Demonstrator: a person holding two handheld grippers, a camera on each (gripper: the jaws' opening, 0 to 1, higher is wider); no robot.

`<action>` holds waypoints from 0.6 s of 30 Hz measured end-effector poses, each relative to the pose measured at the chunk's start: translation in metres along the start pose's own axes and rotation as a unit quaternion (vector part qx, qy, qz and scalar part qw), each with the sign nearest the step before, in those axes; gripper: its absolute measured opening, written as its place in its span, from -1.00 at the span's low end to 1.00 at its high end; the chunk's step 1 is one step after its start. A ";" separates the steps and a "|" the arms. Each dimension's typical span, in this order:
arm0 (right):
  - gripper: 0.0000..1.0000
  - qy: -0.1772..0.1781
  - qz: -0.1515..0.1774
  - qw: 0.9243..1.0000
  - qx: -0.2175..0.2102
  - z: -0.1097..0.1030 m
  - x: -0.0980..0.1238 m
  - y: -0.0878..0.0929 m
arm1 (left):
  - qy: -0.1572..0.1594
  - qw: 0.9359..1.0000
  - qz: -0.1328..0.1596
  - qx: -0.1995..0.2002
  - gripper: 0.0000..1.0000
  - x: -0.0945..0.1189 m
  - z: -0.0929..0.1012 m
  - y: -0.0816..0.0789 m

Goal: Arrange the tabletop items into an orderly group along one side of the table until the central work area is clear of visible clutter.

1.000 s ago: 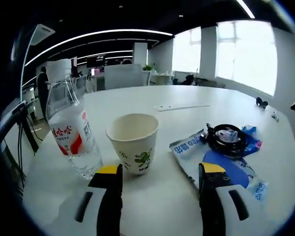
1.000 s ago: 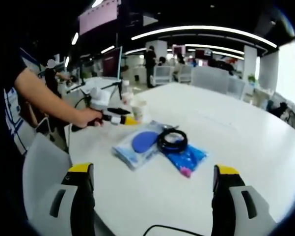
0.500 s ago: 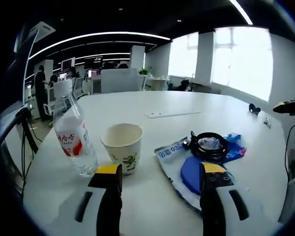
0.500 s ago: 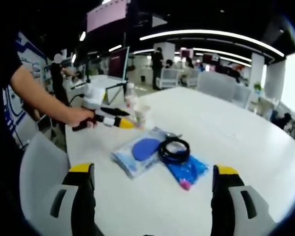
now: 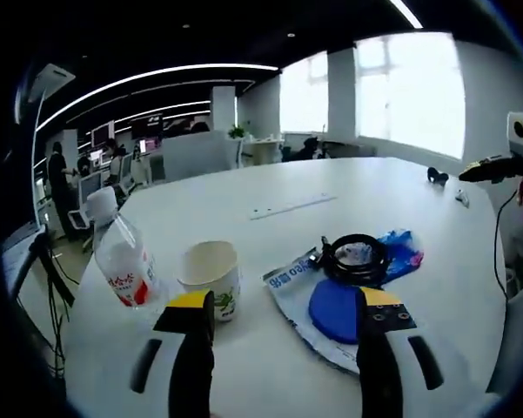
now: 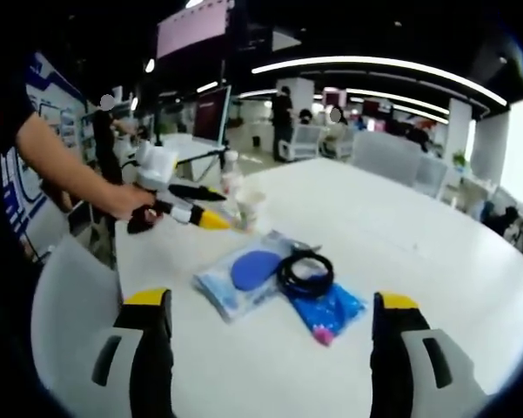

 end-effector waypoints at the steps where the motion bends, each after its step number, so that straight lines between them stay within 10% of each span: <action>1: 0.82 0.000 -0.001 1.000 0.000 0.001 -0.001 0.000 | 0.001 1.000 -0.001 -0.003 0.30 0.000 0.001 0.000; 18: 0.68 -0.018 -0.009 1.000 0.020 0.025 -0.011 -0.005 | -0.007 1.000 -0.006 -0.010 0.31 0.021 0.014 -0.016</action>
Point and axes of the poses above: the point that each gripper's makers call its tool centre point, and the gripper's own axes: x roughly backward along the fingers, z roughly to its right, y roughly out of its underside, the point moved 9 cm from there along x, roughly backward along the fingers, and after that the axes turned 10 degrees about -z, right-handed, at the moved point
